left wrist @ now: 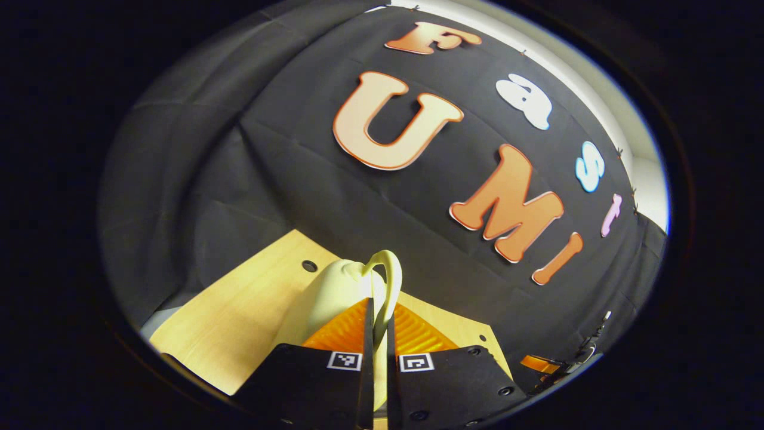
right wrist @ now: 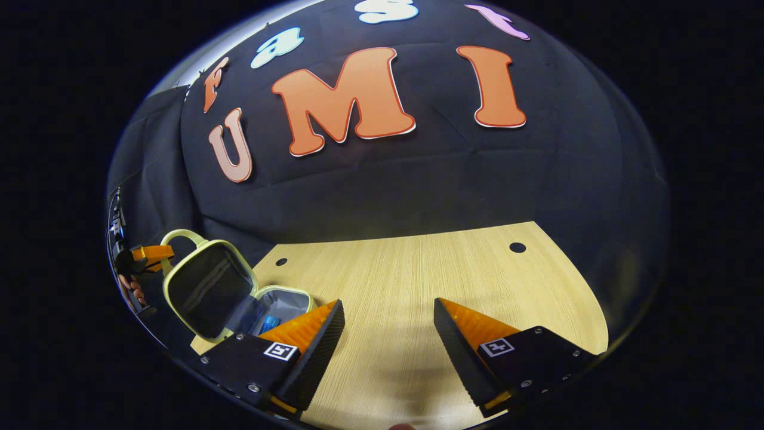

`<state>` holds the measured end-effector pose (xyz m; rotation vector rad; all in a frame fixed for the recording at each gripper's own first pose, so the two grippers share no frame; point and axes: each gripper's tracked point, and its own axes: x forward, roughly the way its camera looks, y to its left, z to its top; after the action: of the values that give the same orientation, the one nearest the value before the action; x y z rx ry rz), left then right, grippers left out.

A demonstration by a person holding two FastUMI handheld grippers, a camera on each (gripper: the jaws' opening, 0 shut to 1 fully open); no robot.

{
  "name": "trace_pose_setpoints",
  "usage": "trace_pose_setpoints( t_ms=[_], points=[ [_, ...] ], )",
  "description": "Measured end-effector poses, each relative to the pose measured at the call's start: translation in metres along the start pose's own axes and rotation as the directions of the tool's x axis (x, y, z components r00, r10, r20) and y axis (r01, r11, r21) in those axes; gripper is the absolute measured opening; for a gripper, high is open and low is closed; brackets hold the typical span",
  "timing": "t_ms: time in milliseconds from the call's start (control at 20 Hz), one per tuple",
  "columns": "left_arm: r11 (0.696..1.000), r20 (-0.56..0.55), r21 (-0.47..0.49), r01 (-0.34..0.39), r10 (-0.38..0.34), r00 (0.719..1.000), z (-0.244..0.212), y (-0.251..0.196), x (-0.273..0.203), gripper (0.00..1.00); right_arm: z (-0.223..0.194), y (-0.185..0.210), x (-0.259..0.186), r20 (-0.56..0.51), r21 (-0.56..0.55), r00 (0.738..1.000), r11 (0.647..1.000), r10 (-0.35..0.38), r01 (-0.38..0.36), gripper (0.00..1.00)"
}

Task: First open the suitcase, pack the skin care products into it, and then close the suitcase.

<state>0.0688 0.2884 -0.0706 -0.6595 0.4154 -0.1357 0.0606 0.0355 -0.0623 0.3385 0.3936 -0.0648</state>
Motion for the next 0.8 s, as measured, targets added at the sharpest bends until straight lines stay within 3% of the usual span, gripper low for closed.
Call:
trace_pose_setpoints(
  t_ms=[400,800],
  points=[
    [0.993,-0.124,0.035,0.110,-0.105,0.987,-0.069,-0.074,0.023,0.08,0.003,-0.008,-0.007,0.005,0.010,1.000,1.000,0.013,-0.013,0.95],
    [0.968,-0.309,0.175,0.182,-0.121,0.943,-0.152,-0.116,0.040,0.08,-0.006,-0.009,-0.015,-0.020,0.006,1.000,1.000,0.025,-0.025,0.95]
  ],
)
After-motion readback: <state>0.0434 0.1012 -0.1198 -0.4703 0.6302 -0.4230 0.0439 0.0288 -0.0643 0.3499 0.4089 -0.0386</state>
